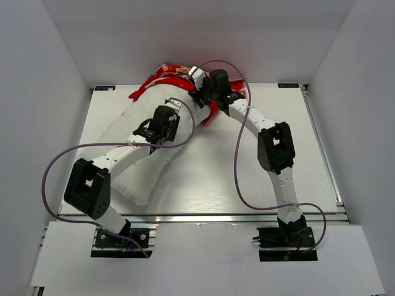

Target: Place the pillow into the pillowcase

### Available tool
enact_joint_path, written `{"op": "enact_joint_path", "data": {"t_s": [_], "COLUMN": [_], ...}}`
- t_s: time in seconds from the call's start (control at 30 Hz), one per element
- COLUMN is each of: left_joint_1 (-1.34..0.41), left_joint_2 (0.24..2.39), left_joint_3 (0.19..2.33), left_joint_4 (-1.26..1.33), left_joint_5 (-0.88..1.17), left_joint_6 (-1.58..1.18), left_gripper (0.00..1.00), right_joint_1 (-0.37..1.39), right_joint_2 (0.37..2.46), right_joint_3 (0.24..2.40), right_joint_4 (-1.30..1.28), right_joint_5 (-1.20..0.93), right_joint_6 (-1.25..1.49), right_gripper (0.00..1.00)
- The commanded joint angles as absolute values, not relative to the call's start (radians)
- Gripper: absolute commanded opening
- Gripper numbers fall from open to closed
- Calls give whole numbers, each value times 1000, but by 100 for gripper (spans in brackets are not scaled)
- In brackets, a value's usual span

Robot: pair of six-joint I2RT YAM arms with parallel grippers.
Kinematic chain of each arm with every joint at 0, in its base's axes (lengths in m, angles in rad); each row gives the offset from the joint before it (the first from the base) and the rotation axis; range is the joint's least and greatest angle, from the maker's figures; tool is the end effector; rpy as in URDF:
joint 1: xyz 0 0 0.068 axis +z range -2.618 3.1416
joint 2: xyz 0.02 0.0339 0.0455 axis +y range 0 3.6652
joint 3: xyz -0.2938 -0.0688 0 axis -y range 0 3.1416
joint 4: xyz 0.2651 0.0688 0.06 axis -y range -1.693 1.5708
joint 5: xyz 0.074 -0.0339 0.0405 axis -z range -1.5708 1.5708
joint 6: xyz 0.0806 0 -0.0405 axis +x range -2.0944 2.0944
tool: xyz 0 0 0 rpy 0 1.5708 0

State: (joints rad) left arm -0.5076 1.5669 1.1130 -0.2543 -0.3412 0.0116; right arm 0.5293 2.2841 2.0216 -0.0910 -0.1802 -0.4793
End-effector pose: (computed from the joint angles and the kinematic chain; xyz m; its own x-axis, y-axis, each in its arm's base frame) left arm 0.3603 -0.1696 0.2474 -0.5657 0.3271 -0.7570 0.2425 0.9433 0.2265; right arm 0.5345 0.3294 0.2718 0.0309 -0.5076 -0.8611 -0.7074 0.5976 -0.3776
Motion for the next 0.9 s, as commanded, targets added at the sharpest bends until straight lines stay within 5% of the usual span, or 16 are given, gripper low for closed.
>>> {"op": "enact_joint_path", "data": {"t_s": [0.0, 0.2, 0.23, 0.37, 0.63, 0.87], "left_joint_1": [-506, -506, -505, -499, -446, -443], "left_joint_2": [1545, 1505, 1499, 1483, 1468, 1356], "left_joint_3": [1088, 1029, 1013, 1002, 1052, 1123], "left_joint_4": [-247, -262, -261, -259, -207, -170], "left_joint_5": [-322, -322, -325, -330, -268, -187], "left_joint_6": [12, -34, -37, -46, -77, -104], "left_gripper": [51, 23, 18, 9, 0, 0], "right_joint_1": [532, 526, 523, 508, 656, 733], "right_joint_2": [2313, 2353, 2352, 2275, 1930, 1945], "right_joint_3": [2081, 2111, 2111, 2079, 1778, 1874], "right_joint_4": [-69, -61, -70, -152, -218, -321], "right_joint_5": [-146, -129, -153, -311, -552, -652], "right_joint_6": [-489, -495, -495, -456, -381, -160], "right_gripper": [66, 42, 27, 0, 0, 0]}}
